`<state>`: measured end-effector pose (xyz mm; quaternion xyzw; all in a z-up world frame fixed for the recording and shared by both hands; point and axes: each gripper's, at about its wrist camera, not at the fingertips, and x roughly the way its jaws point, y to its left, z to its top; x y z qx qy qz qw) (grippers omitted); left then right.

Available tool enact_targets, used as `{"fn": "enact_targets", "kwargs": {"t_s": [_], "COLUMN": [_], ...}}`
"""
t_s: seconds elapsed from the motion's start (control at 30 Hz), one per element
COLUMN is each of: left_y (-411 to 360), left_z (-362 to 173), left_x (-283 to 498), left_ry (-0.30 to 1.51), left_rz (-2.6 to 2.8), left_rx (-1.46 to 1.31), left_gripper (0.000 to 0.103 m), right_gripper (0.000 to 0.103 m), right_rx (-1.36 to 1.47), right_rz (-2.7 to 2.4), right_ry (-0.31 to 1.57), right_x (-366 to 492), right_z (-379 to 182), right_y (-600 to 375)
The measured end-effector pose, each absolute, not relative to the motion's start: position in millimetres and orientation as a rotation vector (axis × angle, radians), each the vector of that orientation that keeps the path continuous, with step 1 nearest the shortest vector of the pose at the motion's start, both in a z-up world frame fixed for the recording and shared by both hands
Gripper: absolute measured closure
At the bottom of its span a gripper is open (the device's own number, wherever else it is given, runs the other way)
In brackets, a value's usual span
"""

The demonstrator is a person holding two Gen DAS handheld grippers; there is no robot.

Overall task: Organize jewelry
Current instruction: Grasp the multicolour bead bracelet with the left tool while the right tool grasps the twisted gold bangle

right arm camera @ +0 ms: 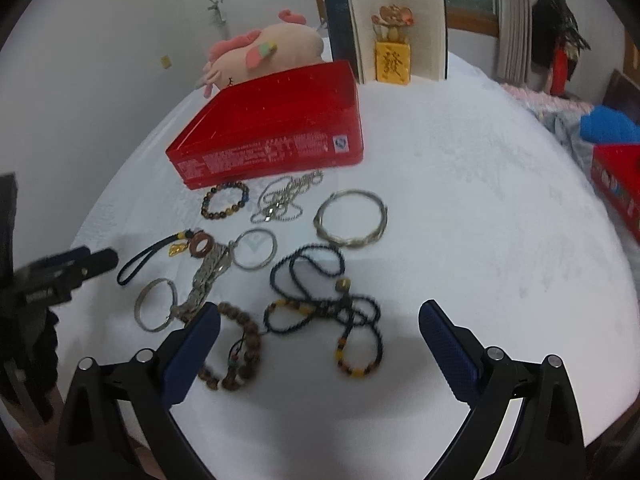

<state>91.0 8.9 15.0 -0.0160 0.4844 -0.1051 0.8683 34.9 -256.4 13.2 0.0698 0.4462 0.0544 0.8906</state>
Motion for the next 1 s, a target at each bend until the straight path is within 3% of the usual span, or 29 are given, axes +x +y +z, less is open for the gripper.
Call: {"fn": "enact_targets", "kwargs": {"t_s": [0.23,0.3,0.4,0.6,0.9,1.0], "left_y": [-13,-18,-24,-34,-53,-67], "left_z": [5,-1,-14,-31,-35,-35], "left_x": [142,159,180,207,231,233], "left_ry": [1.097,1.132,1.197,1.255,1.259,1.259], "left_rz": [-0.261,-0.258,-0.272,-0.280,-0.264,-0.278], "left_rx": [0.010,0.008,0.006,0.003,0.051,0.089], "left_gripper": [0.005,0.010,0.025,0.025,0.025,0.031], "right_gripper": [0.004,0.014,0.019,0.027,0.030,0.036], "right_rx": [0.171,0.192,0.224,0.221,0.165,0.109], "right_rz": [0.103,0.096,0.124,0.145,0.154,0.144], "right_ry": [0.953,0.979,1.027,1.102,1.131,1.127], "right_x": [74,89,110,142,166,168], "right_z": [14,10,1,-16,-24,-27], "right_y": [-281,-292,-302,-309,-307,-302]}}
